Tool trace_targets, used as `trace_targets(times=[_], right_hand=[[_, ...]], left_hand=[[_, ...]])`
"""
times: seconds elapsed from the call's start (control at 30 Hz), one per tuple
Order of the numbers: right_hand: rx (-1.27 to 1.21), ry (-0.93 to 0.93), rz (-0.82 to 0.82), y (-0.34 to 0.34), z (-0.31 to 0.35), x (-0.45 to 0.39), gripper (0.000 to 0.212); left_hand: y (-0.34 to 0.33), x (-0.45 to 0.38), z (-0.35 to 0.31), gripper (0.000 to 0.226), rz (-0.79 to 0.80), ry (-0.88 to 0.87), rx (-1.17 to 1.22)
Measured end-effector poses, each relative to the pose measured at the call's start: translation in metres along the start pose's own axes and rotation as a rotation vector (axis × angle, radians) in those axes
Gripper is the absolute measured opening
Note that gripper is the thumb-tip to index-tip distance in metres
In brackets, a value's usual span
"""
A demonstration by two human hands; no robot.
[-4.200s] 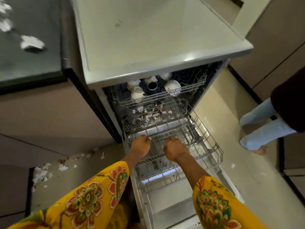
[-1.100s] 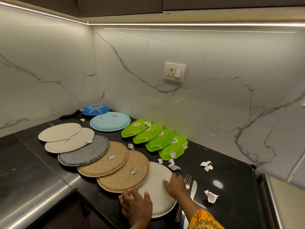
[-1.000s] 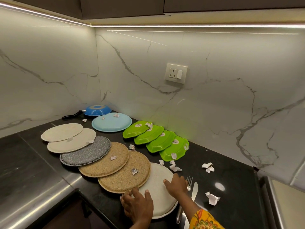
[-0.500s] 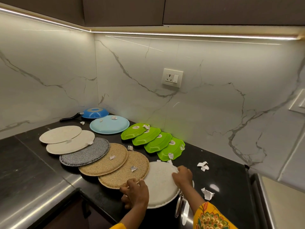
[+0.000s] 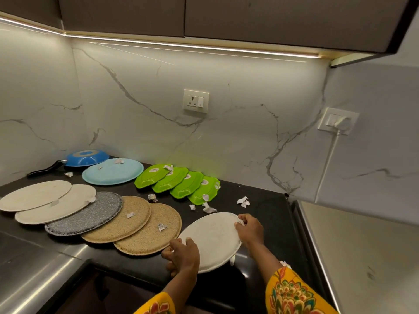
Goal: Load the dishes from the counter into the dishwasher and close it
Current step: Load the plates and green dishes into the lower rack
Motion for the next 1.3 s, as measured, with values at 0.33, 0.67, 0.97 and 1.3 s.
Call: trace_targets(times=[0.33,0.67,0.97,1.3], right_hand=[[-0.135,-0.069,-0.175,0.063,-0.071,0.076,0.028],[-0.227,-0.205,-0.408,0.137,-0.162,0.164,0.026],[-0.251,-0.381,-0.574,0.204,-0.259,0.223,0.022],[-0.269,-0.609,-0.628,0.251,-0.377,0.28,0.031]], left_hand=[[0.001,0.06,0.011,0.038,0.122,-0.095,-0.045],[-0.023,0.136,0.039,0.047,0.348,-0.076,-0.143],[-0.066,0.219,0.057,0.042,0.522,-0.091,-0.198],[-0.118,0.312,0.104,0.041,0.642,-0.152,-0.336]])
Point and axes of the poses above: each hand's wrist, its own x-axis away from the middle knuckle, its own y-axis out of the back of the hand, z = x × y, the point moved 10 cm from there along -x, towards the middle knuckle, and after that the axes turned 12 degrees about -y, right-handed, at the moved point
